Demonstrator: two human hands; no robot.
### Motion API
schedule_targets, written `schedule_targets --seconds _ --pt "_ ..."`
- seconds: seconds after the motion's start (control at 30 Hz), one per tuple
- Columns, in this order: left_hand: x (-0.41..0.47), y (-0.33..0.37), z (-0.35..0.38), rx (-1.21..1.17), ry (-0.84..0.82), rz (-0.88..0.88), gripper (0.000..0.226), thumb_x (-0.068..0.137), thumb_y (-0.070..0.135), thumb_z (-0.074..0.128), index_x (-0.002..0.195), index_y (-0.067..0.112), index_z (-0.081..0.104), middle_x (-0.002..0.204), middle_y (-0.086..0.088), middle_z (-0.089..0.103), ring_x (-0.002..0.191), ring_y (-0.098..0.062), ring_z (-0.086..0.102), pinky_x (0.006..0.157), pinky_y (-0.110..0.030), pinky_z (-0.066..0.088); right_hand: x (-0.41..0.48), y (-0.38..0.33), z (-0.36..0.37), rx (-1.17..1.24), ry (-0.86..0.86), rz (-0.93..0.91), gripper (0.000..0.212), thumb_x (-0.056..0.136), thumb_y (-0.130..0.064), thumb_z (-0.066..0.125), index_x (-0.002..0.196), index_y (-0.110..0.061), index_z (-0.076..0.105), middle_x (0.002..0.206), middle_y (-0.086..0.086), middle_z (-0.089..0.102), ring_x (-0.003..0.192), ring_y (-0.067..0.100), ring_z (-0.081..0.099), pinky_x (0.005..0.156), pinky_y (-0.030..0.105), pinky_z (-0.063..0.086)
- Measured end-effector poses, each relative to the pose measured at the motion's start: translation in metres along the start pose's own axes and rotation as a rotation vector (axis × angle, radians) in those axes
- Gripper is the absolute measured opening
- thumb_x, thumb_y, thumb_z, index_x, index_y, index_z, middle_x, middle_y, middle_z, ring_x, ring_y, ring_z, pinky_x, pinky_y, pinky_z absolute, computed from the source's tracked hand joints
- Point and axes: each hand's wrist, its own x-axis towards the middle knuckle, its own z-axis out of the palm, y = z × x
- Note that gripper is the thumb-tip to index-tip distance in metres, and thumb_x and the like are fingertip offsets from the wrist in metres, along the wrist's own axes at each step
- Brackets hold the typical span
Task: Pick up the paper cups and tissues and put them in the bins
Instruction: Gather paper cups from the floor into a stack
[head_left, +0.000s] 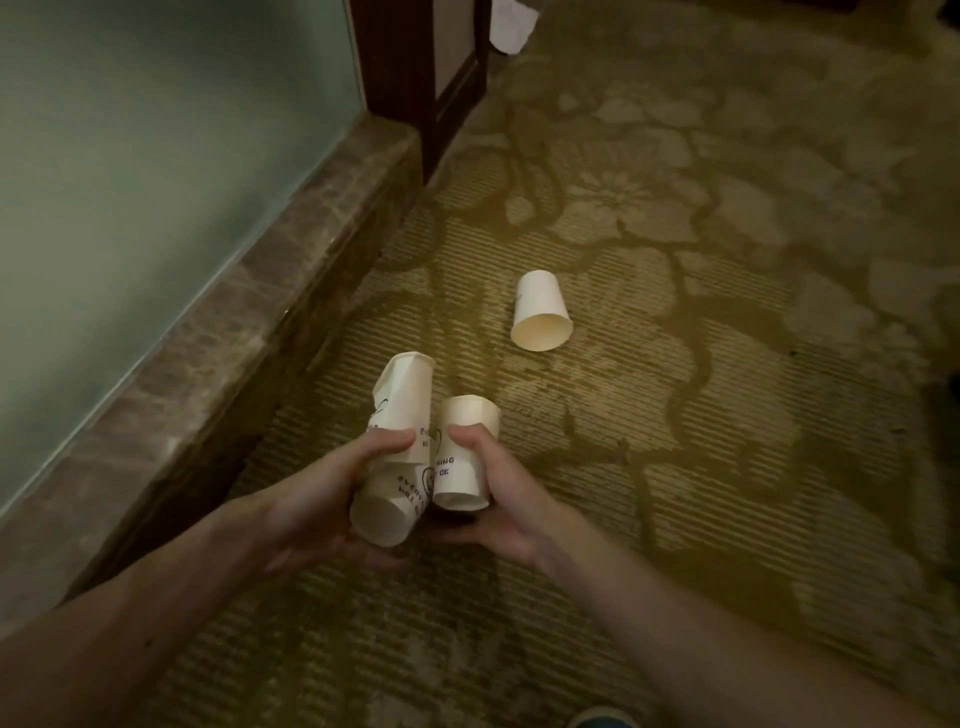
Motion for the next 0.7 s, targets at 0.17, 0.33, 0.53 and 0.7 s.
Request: schedule_targets --seconds 0.17,0.33,0.53,0.7 --pt "0.021 0.009 0.025 -0.034 -0.078 -0.039 0.055 0.066 0.056 0.075 0.112 0.028 0.072 0.116 -0.009 0.072 0.105 -0.027 0.070 0.085 -0.056 0.055 -0.011 -0.013 -0.032 0.048 -0.020 0.003 0.060 0.078 -0.050 0.063 0.129 -0.019 0.058 0.117 0.013 0.070 0.117 0.032 0.061 0.104 0.059 0.040" --pt "0.035 0.017 0.054 -0.036 -0.047 -0.016 0.060 0.065 0.054 0.073 0.113 0.020 0.069 0.101 -0.013 0.073 0.081 -0.023 0.067 0.065 -0.038 0.055 -0.022 -0.026 -0.058 0.099 -0.031 0.003 0.054 0.085 -0.048 0.058 0.128 -0.017 0.059 0.119 0.014 0.070 0.117 0.033 0.061 0.103 0.059 0.042" --pt "0.053 0.020 0.071 0.067 0.015 0.015 0.057 0.067 0.060 0.068 0.113 0.027 0.065 0.107 -0.011 0.074 0.088 -0.024 0.066 0.069 -0.037 0.053 -0.025 -0.037 -0.078 0.035 0.070 0.033 0.052 0.085 -0.049 0.059 0.128 -0.020 0.059 0.118 0.011 0.070 0.117 0.030 0.060 0.106 0.056 0.039" --pt "0.057 0.020 0.078 0.079 0.051 0.045 0.064 0.062 0.063 0.075 0.116 0.030 0.063 0.105 -0.009 0.075 0.082 -0.022 0.069 0.065 -0.035 0.054 -0.022 -0.053 -0.086 -0.183 0.129 0.015 0.053 0.081 -0.048 0.068 0.126 -0.020 0.057 0.112 0.007 0.071 0.105 0.024 0.063 0.094 0.044 0.047"
